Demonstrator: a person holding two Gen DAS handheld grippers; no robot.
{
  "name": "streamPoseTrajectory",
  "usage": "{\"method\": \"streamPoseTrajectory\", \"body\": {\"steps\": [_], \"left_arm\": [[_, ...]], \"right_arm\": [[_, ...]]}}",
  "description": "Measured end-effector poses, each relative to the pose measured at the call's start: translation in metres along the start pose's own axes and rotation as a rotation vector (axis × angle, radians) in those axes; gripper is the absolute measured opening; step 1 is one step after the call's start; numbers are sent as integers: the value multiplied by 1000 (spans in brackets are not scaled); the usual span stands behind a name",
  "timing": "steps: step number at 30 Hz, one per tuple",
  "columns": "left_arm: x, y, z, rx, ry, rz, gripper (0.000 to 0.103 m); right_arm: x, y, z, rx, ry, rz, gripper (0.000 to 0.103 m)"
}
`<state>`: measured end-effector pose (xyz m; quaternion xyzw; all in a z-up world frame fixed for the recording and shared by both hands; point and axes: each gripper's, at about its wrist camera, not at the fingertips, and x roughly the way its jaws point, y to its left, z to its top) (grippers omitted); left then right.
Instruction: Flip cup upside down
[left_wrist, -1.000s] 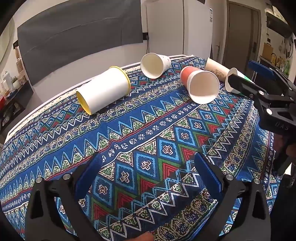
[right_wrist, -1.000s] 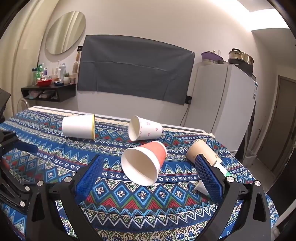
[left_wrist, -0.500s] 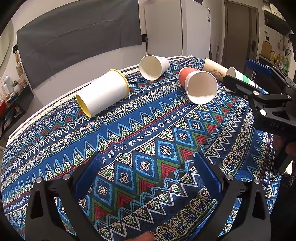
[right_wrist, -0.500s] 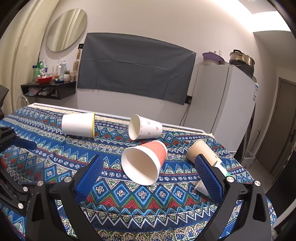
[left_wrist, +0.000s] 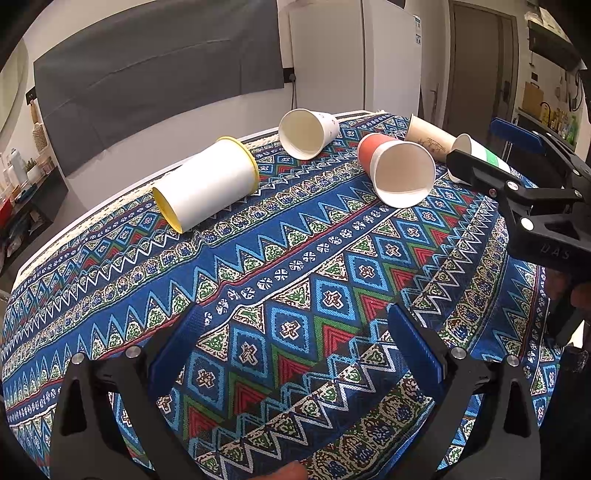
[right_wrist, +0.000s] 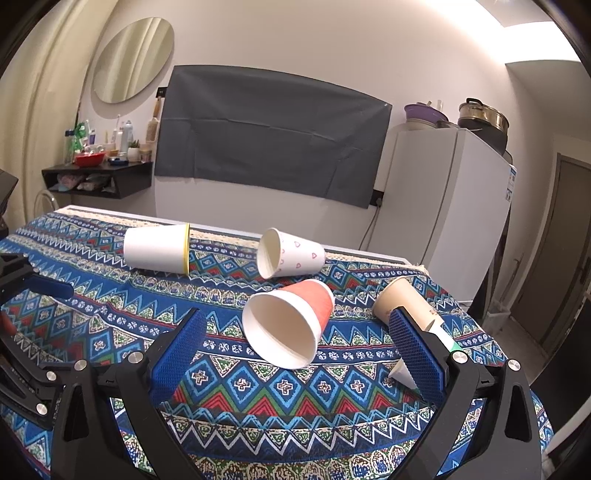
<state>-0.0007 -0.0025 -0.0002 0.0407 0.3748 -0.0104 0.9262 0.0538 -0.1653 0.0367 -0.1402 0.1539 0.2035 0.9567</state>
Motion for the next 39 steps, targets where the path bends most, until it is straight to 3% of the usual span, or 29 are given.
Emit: {"method": "streamPoseTrajectory", "body": {"steps": [39], "left_arm": [[3, 1, 0, -8, 4, -5, 97]], "right_arm": [[0, -1, -1, -3, 11, 12, 95]]}}
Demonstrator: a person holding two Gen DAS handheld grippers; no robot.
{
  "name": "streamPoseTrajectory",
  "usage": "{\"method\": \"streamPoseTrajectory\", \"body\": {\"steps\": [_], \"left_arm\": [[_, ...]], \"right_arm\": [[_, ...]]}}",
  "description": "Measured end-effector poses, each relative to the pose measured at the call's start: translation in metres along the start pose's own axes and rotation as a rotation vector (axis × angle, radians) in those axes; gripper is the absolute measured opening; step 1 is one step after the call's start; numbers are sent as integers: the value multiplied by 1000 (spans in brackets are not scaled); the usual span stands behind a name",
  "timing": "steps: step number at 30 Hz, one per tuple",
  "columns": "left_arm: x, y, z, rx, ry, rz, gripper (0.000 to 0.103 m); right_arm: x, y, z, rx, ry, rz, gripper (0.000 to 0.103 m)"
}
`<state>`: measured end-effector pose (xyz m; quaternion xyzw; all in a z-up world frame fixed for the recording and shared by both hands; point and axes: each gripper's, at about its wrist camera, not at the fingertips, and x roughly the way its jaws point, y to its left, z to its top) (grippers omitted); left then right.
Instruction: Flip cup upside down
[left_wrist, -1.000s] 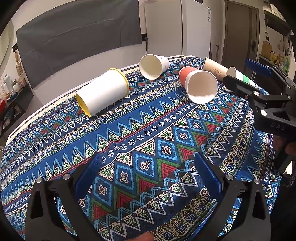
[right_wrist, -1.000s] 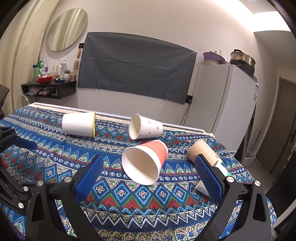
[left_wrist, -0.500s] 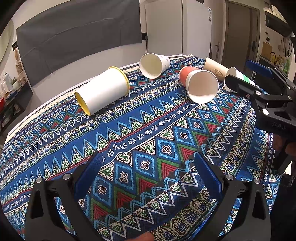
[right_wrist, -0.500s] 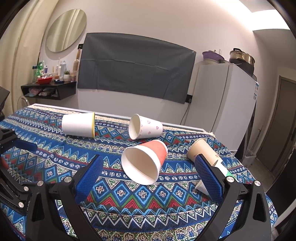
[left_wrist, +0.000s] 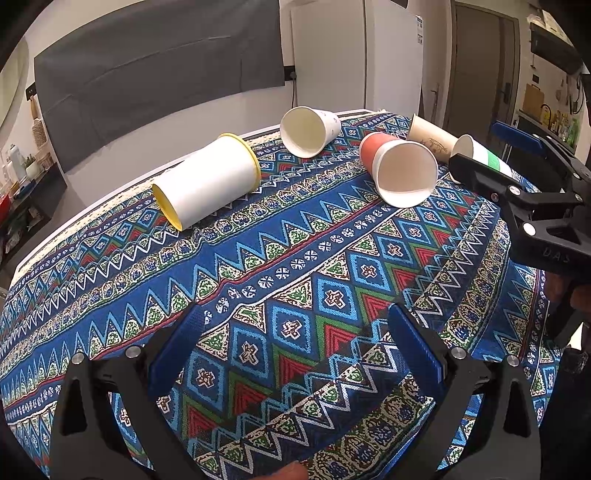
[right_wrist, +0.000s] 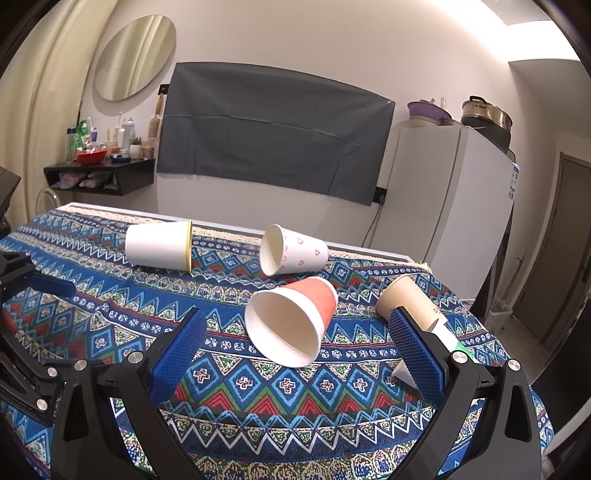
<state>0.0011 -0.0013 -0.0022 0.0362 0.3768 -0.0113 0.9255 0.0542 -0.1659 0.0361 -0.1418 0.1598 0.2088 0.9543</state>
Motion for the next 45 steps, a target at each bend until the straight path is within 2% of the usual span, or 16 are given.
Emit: {"method": "streamPoseTrajectory", "body": {"steps": [7, 11, 20, 22, 25, 28, 32, 36, 41, 45], "left_arm": [[-3, -2, -1, 15, -10, 5, 97], [-2, -2, 0, 18, -3, -1, 97], [1, -4, 2, 20, 8, -13, 97], [4, -4, 3, 14, 16, -13, 97], [9, -1, 6, -53, 31, -1, 97], [15, -11, 10, -42, 51, 25, 97], [14, -37, 26, 7, 40, -16, 97], [11, -67, 46, 53, 26, -83, 97], [14, -105, 64, 113, 7, -155, 97], [32, -128, 75, 136, 28, -197, 97]], "right_arm": [[-3, -10, 0, 50, -14, -4, 95], [-13, -23, -2, 109, -56, 4, 95], [-25, -51, -5, 107, -67, -30, 95], [-25, -60, -6, 116, -58, -35, 95], [-21, -75, -11, 133, -30, -37, 95], [-15, -94, -16, 169, 8, -48, 95], [-13, -117, -19, 175, 34, -66, 95], [-10, -131, -22, 80, 69, -92, 95], [0, -150, -27, 18, 133, 13, 95], [12, -162, -32, -6, 192, 71, 95]]}}
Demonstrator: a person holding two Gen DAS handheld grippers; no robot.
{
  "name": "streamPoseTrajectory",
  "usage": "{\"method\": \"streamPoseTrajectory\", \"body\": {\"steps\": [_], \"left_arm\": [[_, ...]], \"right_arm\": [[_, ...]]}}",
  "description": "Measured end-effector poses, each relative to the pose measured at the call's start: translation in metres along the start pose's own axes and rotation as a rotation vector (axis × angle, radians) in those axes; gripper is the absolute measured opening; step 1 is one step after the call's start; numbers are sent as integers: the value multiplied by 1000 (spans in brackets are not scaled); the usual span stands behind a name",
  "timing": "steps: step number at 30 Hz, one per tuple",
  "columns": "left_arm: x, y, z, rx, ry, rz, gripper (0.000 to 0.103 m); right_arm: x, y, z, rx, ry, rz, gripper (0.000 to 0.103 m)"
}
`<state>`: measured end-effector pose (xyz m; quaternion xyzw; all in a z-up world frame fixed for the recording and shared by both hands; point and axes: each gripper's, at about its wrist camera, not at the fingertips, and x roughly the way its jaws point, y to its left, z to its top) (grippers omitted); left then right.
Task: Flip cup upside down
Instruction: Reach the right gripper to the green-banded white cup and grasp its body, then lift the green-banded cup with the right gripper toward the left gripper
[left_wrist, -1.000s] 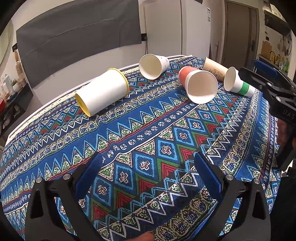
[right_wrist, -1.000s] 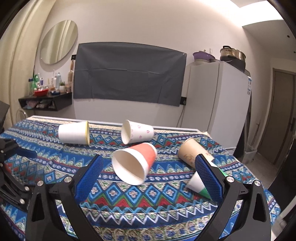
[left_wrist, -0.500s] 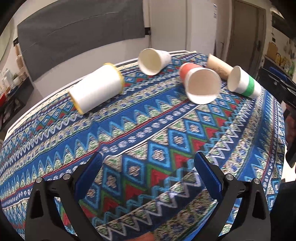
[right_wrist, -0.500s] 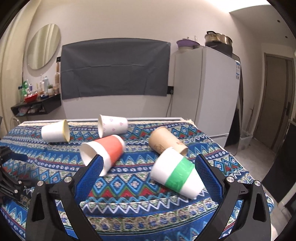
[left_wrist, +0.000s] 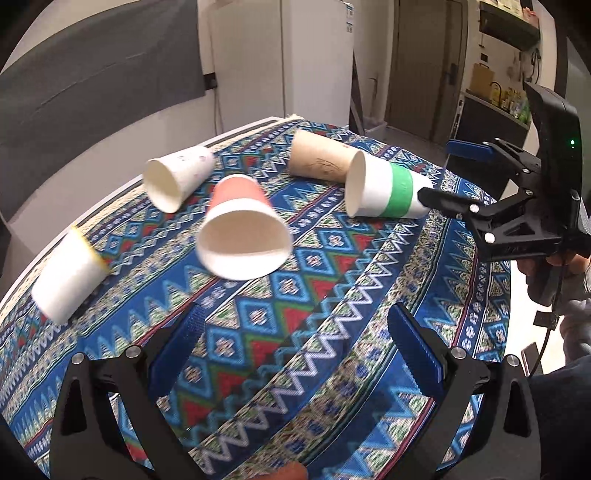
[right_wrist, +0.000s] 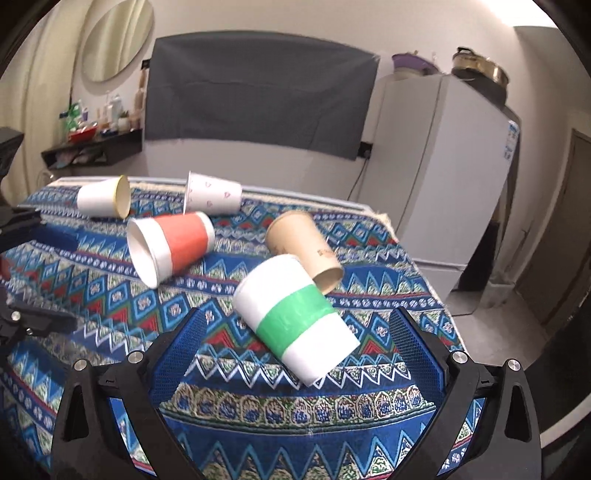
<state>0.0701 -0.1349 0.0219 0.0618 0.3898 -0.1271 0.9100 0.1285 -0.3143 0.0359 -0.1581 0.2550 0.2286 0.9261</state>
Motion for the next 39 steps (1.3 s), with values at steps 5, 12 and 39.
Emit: {"method": "streamPoseTrajectory", "body": {"steps": [5, 12, 39], "left_arm": [[29, -17, 18, 26, 27, -23, 97], [48, -25, 29, 41, 63, -63, 97], [-12, 18, -12, -17, 40, 57, 97]], "right_arm": [[23, -14, -4, -13, 90, 95, 95], [50, -31, -8, -30, 151, 161, 95], [21, 67, -7, -196, 133, 417, 60]]}}
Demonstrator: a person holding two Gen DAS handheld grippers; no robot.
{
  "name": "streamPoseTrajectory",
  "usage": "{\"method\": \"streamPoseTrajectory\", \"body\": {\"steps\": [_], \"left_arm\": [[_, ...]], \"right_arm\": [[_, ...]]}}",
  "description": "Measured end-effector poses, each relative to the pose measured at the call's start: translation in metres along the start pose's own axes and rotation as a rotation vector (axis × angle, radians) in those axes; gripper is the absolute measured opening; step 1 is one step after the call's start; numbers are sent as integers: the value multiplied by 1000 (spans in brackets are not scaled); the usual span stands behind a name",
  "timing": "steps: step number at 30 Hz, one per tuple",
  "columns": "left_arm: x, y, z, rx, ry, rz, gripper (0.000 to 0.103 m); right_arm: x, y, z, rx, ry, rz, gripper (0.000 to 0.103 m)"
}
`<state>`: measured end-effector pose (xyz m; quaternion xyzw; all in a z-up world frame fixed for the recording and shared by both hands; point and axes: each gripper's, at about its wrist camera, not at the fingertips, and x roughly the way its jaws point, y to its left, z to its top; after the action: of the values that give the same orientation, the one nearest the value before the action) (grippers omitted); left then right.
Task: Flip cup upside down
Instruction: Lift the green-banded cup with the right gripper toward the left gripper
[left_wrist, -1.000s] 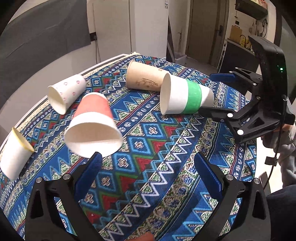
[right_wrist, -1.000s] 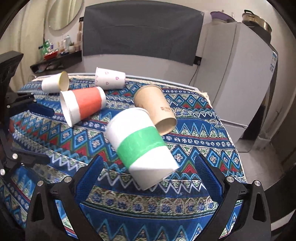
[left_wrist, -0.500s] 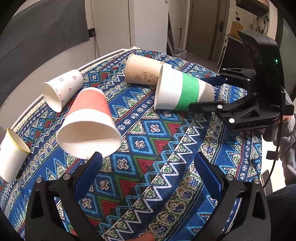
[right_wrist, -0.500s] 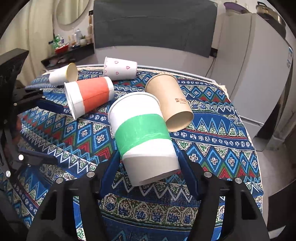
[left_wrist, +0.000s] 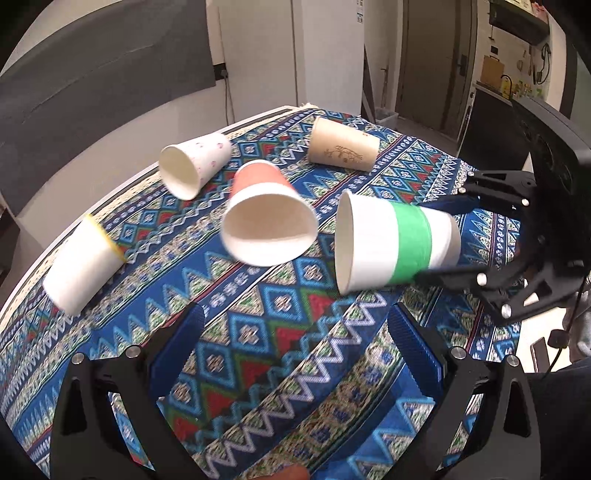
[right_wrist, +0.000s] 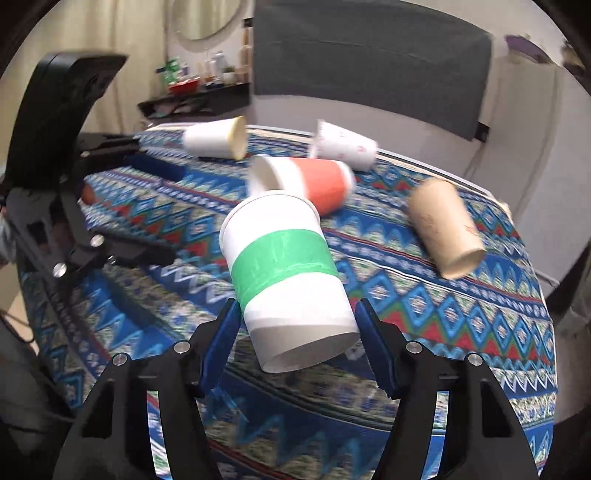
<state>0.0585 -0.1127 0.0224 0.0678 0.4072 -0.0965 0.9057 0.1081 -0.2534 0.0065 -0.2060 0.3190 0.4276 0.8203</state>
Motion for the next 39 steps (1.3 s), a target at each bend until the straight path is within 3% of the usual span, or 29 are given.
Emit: {"method": "streamPoseTrajectory", "body": {"steps": [11, 23, 26, 28, 39], "left_arm": [[-60, 49, -44, -97, -15, 115, 97], [-95, 85, -72, -176, 1, 206, 97], [-95, 83, -74, -170, 9, 220, 97], [-96, 83, -75, -168, 7, 218, 97], [-77, 53, -44, -63, 28, 173, 97]], "right_arm": [[24, 70, 42, -82, -16, 107, 60], [58, 129, 82, -162, -23, 132, 60], [62, 130, 80, -155, -12, 111, 66], [55, 126, 76, -153, -33, 70, 88], [17, 81, 40, -71, -67, 24, 87]]}}
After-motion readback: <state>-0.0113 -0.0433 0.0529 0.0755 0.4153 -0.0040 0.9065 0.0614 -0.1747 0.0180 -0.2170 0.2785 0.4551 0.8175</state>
